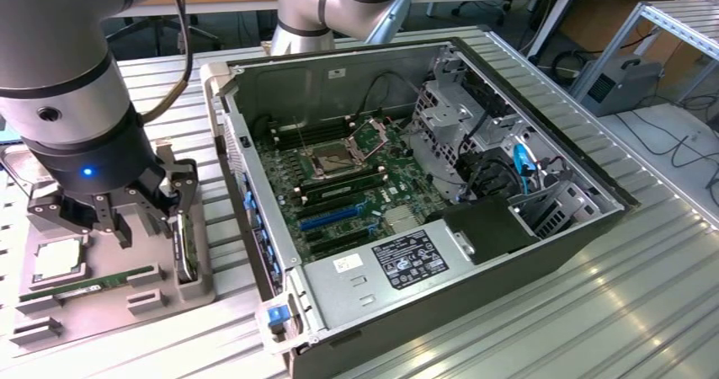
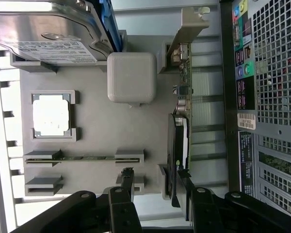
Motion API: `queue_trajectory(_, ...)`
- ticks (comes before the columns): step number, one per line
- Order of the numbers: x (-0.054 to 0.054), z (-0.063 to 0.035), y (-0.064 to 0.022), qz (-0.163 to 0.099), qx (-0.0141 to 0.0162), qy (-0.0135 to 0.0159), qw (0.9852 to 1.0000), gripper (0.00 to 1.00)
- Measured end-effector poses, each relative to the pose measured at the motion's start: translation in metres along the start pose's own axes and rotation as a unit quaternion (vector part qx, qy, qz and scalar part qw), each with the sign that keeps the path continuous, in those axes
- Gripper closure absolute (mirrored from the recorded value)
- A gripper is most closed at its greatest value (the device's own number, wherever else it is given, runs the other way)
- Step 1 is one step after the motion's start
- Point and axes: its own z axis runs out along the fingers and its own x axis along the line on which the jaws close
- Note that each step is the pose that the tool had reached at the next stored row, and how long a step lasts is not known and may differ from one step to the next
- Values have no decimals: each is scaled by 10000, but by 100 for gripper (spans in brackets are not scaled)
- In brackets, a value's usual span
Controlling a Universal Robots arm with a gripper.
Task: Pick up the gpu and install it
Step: 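Pick up the gpu and move the gpu toward the slot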
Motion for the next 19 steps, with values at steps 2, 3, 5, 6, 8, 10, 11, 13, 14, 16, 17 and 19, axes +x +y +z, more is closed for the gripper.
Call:
queue_trajectory(2,0,4,0,0,2,0,10000,52)
queue_trajectory(3,0,7,0,0,3,0,10000,52)
queue_trajectory(5,0,11,0,0,5,0,10000,52)
queue_trajectory(6,0,13,0,0,6,0,10000,52)
queue_trajectory(8,0,16,0,0,10,-1,10000,52)
queue_trajectory(10,1,20,0,0,12,-1,10000,52)
queue_trajectory(11,1,21,0,0,13,-1,10000,52)
queue_trajectory(13,1,25,0,0,13,-1,10000,52)
queue_trajectory(14,1,27,0,0,13,-1,10000,52)
queue_trajectory(16,1,30,0,0,13,-1,10000,52)
queue_trajectory(17,1,32,0,0,13,-1,10000,52)
queue_trajectory(19,1,37,0,0,13,-1,10000,52)
